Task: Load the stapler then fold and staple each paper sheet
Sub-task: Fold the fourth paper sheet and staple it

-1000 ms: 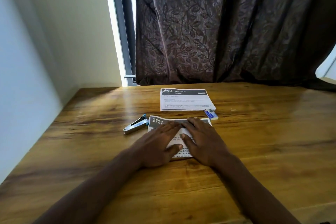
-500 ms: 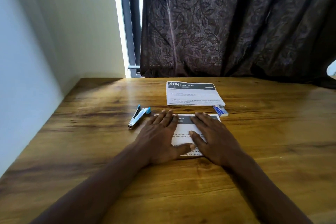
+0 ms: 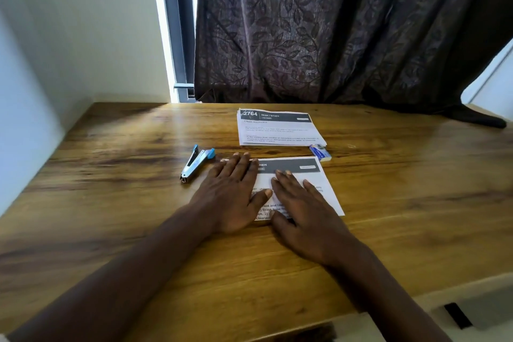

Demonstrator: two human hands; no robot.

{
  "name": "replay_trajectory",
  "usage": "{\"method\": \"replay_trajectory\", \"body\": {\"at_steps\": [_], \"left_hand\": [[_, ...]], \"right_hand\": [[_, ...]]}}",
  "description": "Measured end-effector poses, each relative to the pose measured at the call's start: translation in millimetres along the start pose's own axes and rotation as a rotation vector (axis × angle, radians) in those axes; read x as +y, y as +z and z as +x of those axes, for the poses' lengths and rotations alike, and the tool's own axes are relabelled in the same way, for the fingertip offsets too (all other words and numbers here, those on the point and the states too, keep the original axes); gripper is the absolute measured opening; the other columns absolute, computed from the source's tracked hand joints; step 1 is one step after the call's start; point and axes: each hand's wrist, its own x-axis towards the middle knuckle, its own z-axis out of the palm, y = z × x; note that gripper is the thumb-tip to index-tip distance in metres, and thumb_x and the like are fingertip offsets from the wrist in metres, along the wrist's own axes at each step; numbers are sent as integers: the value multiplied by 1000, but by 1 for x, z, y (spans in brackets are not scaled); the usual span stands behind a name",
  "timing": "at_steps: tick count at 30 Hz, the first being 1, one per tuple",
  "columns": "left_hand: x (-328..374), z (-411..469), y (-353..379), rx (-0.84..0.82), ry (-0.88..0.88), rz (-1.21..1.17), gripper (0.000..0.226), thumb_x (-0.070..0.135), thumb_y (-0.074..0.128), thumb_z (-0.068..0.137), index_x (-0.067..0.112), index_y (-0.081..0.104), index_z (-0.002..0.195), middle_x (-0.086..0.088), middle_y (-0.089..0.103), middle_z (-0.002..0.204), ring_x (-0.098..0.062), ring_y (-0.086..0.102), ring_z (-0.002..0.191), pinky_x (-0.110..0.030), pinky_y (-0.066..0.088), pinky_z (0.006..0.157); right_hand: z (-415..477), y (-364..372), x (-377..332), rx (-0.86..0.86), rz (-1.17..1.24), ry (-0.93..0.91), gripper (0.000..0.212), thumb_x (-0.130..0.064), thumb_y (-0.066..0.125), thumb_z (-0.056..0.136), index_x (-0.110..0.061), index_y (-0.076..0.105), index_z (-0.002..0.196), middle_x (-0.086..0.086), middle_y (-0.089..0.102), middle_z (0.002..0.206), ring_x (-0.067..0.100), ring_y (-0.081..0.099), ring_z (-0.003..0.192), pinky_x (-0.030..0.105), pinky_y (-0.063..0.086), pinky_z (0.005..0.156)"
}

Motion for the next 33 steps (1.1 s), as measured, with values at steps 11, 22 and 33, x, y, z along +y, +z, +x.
{"method": "replay_trajectory", "body": {"at_steps": [11,22,33], "left_hand": [[1,-2,-4,-14,3,8,82,70,9,97,21,-9,161,-4,-14,169,-21,-12,157,-42,-4,126],[6,-6,-8,38,-12,-89,104,87,14,83,19,5,162,-5,-3,171,-21,-4,158,-45,4,128],[-3,-7,-16,-52,3,-59,124,98,26,67,22,1,162,2,-9,170,-15,-8,157,-38,-3,126]], "right_hand": [[-40,-23,81,-20,-119,168,76,-51,11,91,-26,0,162,-12,-8,169,2,-18,152,40,-17,125],[22,-17,42,307,240,35,52,-27,45,107,-16,36,157,-1,31,166,10,19,155,32,18,126],[54,-1,41,146,-4,117,64,-50,26,107,-19,17,162,-5,9,172,10,2,157,34,5,127]]}}
